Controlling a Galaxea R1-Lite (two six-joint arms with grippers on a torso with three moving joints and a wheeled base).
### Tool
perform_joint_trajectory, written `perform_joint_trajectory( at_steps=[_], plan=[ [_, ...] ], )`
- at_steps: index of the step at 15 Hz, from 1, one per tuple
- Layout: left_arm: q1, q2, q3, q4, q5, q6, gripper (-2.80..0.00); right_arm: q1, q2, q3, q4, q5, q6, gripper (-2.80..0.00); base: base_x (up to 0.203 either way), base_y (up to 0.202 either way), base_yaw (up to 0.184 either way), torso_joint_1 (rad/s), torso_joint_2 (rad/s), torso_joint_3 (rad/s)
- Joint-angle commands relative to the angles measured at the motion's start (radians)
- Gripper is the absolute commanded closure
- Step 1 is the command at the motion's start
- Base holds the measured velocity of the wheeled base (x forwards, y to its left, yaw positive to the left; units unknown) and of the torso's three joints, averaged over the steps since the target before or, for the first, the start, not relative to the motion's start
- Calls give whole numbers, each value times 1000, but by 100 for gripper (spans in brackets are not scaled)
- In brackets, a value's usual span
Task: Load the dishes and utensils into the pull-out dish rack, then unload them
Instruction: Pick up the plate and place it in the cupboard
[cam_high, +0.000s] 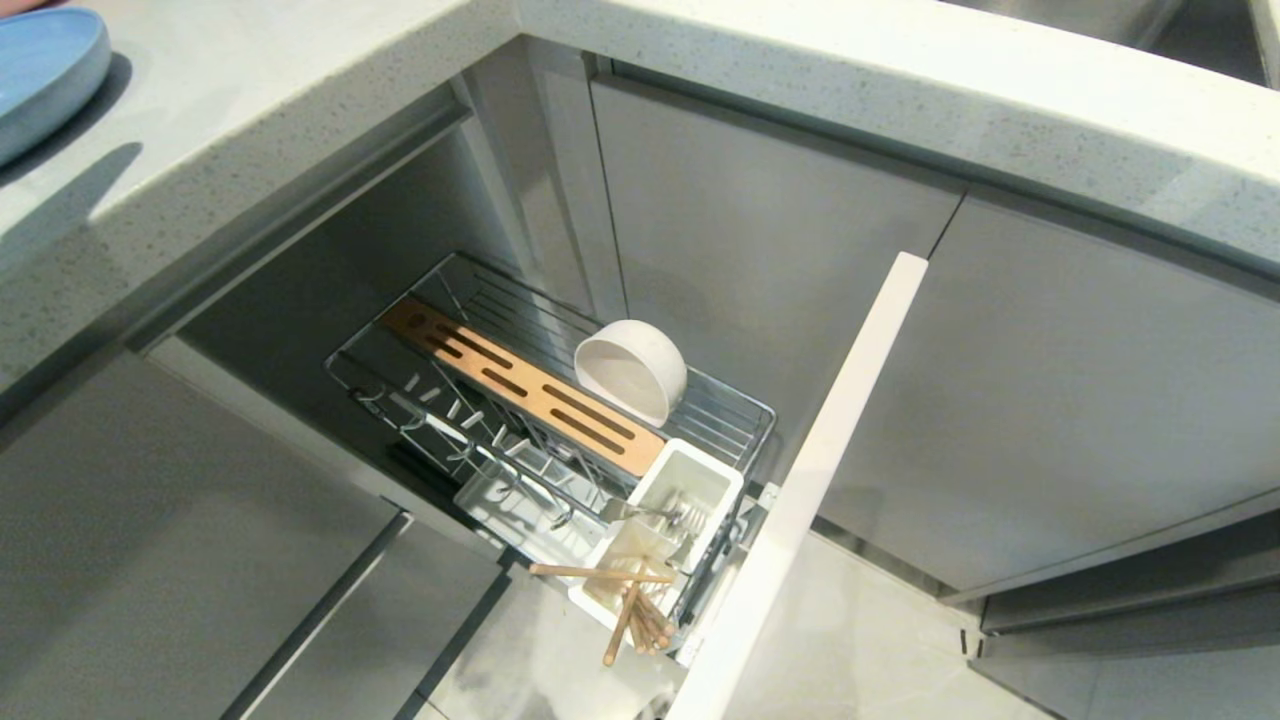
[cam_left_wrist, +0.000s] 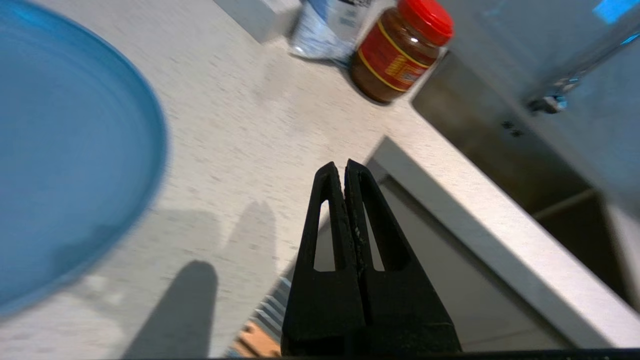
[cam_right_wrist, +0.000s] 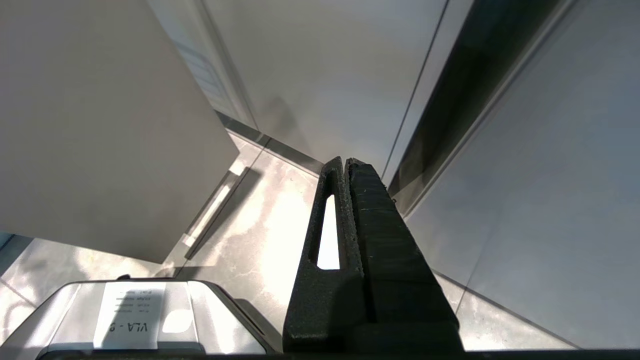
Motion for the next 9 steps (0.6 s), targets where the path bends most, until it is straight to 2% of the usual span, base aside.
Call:
perform_joint_trajectory(
  at_steps=[1, 4, 7, 9],
  plan=[
    [35, 8, -15, 29, 21, 83, 0, 0, -4, 2, 0, 0, 0, 0, 0, 0, 0, 0, 0, 0],
    [37, 69, -15, 60, 139, 127, 0, 1, -4, 2, 0, -1, 1, 0, 0, 0, 0, 0, 0, 0],
    [36, 117, -34, 57, 313, 158, 0, 0, -4, 2, 0, 0, 0, 0, 0, 0, 0, 0, 0, 0],
    [35, 125, -40, 52, 356, 159, 0, 0, -4, 2, 0, 0, 1, 0, 0, 0, 0, 0, 0, 0]
  ],
)
